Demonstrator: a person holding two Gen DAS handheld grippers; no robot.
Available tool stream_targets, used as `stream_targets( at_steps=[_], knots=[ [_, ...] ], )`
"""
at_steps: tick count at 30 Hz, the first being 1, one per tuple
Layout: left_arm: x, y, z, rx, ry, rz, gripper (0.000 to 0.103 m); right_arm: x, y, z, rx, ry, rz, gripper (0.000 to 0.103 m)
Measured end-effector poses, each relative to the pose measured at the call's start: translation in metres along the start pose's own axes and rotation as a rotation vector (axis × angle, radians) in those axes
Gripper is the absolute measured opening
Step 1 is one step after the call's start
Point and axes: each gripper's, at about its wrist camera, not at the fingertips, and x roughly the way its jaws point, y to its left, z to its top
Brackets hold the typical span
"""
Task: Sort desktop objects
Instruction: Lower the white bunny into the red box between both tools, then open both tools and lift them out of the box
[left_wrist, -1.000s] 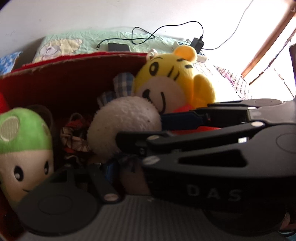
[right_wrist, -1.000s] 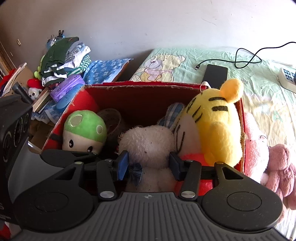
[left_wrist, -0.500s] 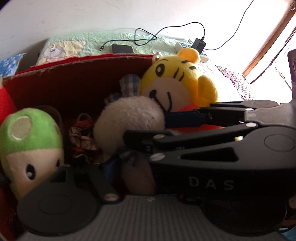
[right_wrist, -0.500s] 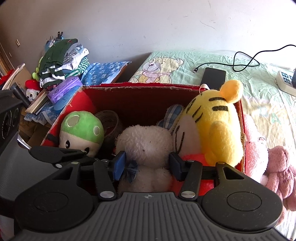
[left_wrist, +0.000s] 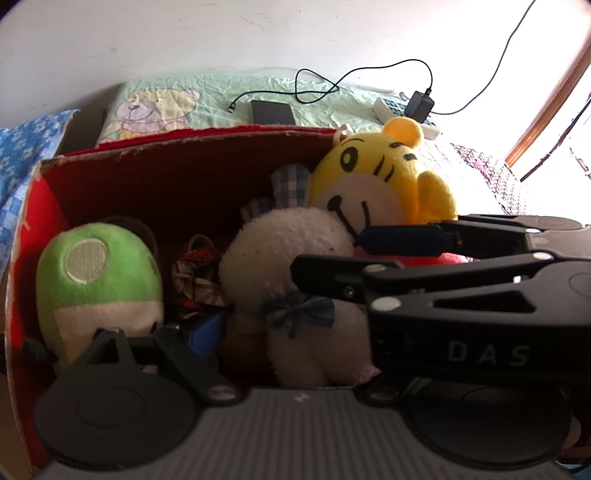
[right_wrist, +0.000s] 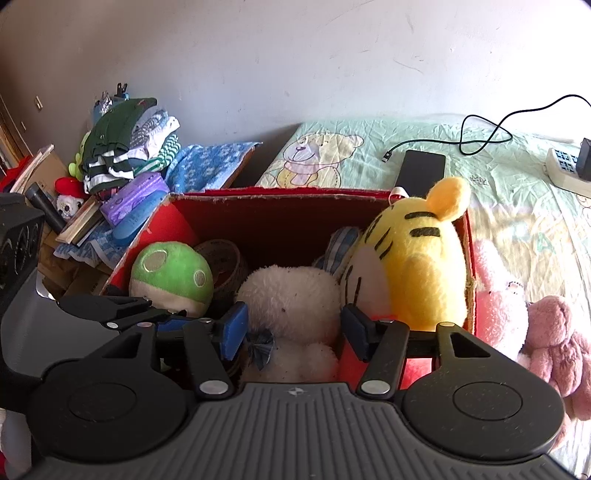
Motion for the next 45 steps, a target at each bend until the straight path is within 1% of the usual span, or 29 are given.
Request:
stream_targets(
  at_steps=[14,21,24,31,36,40,45],
  knots=[
    [-0.009,-0.004,-0.001,0.010,-0.007,0.040,0.087,-0.008,-0.009,-0.003,0.063,0.005,0.008,0.058],
    [-0.015,-0.012,-0.003,0.010,-0.020,0.075,0.087,-0.018,-0.012,-0.006,0.065,-0.018,0.014,0.059],
    [-0.018,-0.019,-0.002,0.010,-0.022,0.113,0.087,-0.024,-0.017,-0.008,0.083,-0.037,0.028,0.059],
    [-0.025,-0.038,-0.004,0.033,-0.028,0.235,0.087,-0.036,-0.024,-0.014,0.125,-0.060,0.063,0.059],
    [-0.027,-0.046,-0.005,0.031,-0.029,0.272,0.088,-0.044,-0.026,-0.018,0.131,-0.077,0.076,0.059],
    [-0.025,-0.054,-0.005,0.026,-0.018,0.327,0.088,-0.051,-0.033,-0.021,0.144,-0.093,0.084,0.059],
    [-0.023,-0.063,-0.006,0.021,-0.011,0.358,0.088,-0.061,-0.043,-0.025,0.166,-0.113,0.100,0.059]
  ],
)
